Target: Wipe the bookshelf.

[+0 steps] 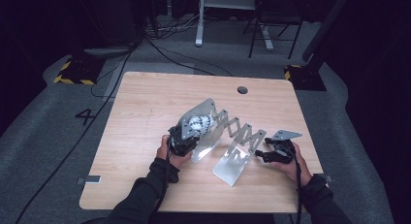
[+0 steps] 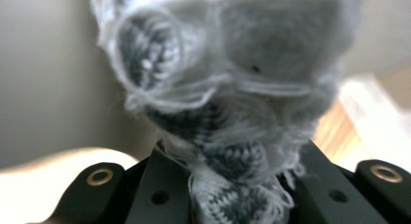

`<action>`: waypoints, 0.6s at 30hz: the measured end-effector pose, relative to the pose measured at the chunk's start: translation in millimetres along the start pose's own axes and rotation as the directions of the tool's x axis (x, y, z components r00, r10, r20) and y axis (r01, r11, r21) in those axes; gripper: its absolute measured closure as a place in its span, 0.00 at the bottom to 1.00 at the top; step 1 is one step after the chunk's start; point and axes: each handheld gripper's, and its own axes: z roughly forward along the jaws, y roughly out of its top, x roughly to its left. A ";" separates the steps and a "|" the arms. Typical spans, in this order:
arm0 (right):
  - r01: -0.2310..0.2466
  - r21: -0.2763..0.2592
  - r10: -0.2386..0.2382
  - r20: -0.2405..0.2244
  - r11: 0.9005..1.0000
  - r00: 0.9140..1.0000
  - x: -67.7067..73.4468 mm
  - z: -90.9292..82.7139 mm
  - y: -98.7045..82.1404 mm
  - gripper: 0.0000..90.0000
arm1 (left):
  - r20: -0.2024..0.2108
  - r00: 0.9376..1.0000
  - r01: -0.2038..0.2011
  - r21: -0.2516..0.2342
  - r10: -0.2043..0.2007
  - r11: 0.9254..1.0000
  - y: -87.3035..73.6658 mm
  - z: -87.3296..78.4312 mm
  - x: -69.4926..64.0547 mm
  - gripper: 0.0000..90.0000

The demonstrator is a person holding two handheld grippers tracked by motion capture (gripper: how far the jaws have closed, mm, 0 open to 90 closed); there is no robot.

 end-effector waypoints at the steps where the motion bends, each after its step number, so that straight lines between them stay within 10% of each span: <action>1: 0.000 -0.002 0.000 -0.002 1.000 1.000 0.1 -0.1 -0.2 0.29 | -0.010 1.000 0.004 -0.017 -0.004 1.000 2.5 -5.6 2.6 0.87; 18: 0.003 -0.005 -0.003 -0.004 1.000 1.000 1.2 -1.8 -2.3 0.29 | -0.112 0.994 -0.041 -0.218 0.017 0.975 36.4 -85.5 18.7 0.87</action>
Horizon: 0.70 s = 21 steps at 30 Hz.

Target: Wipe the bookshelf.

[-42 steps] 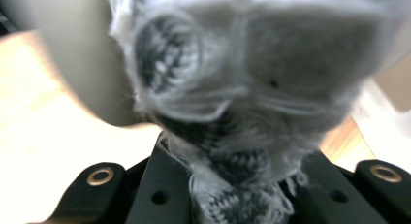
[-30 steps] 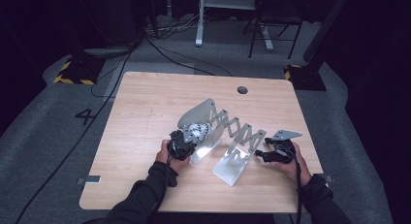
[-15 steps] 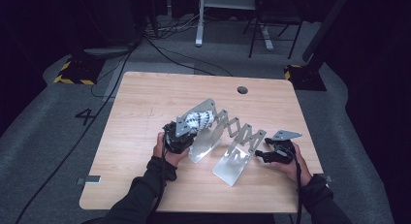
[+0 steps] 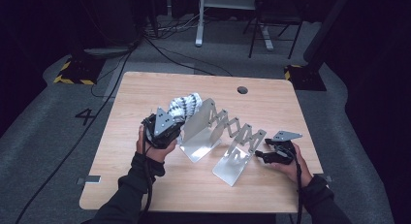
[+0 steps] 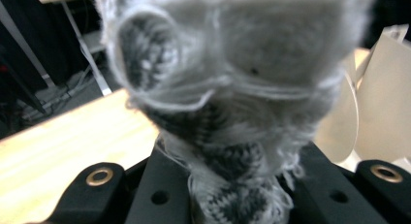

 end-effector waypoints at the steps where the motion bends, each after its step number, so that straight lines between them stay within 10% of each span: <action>1: -0.001 0.001 0.001 0.002 1.000 1.000 0.2 -0.4 -0.4 0.29 | -0.005 1.000 -0.002 -0.005 0.002 1.000 0.8 -1.5 1.5 0.87; 21: 0.000 -0.001 0.000 0.003 1.000 1.000 0.7 -1.5 -1.5 0.29 | -0.012 0.999 -0.032 0.051 0.033 0.998 -14.9 -1.4 -4.5 0.87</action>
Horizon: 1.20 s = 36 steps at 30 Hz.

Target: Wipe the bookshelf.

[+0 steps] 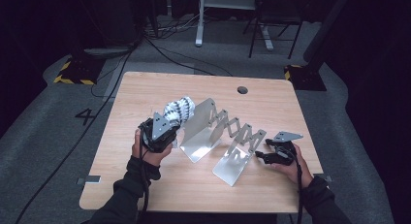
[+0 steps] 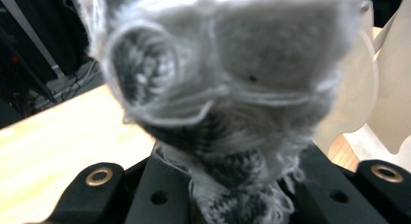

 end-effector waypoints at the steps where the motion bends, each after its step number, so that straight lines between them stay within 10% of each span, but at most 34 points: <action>1: 0.001 0.000 -0.001 0.000 1.000 1.000 0.0 0.0 0.0 0.29 | 0.007 1.000 -0.009 -0.007 0.009 1.000 2.0 -1.5 -2.3 0.86; 8: 0.000 0.001 0.000 -0.001 1.000 1.000 0.0 0.0 0.1 0.29 | 0.064 0.996 -0.053 -0.008 0.054 0.999 6.6 4.6 -18.6 0.86; 15: 0.001 0.000 -0.001 -0.001 1.000 1.000 -0.1 0.1 0.1 0.29 | 0.098 0.995 -0.011 0.119 0.000 0.993 -18.2 44.4 -20.7 0.87; 24: 0.000 0.000 0.000 -0.001 1.000 1.000 -0.1 0.0 0.1 0.29 | 0.138 0.988 -0.107 0.292 0.068 0.950 -47.2 85.8 -41.7 0.87; 36: 0.004 0.001 -0.004 -0.002 1.000 1.000 -0.2 0.2 0.2 0.29 | 0.130 0.986 -0.132 0.230 0.104 0.964 -24.7 96.8 -47.2 0.86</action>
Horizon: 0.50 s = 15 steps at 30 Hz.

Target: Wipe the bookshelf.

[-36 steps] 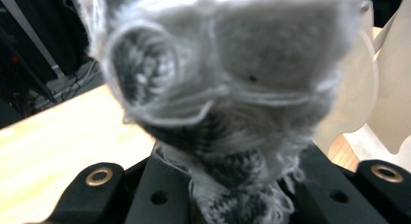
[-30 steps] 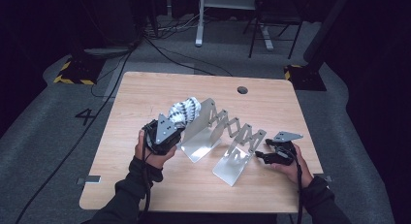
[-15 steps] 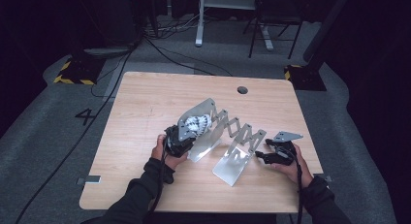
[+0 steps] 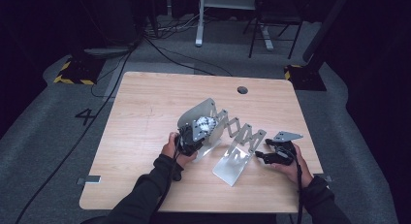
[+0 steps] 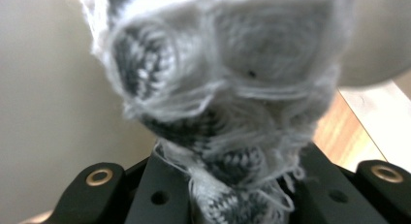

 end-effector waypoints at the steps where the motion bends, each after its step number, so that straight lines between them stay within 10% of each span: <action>1: 0.000 0.000 0.000 0.000 1.000 1.000 0.0 0.0 0.0 0.29 | -0.009 1.000 0.013 -0.014 -0.013 1.000 2.5 -2.1 1.2 0.87; 15: -0.001 0.000 0.001 0.002 1.000 1.000 0.3 0.1 0.0 0.29 | -0.060 0.997 0.031 -0.113 -0.038 0.993 35.3 -19.8 9.7 0.86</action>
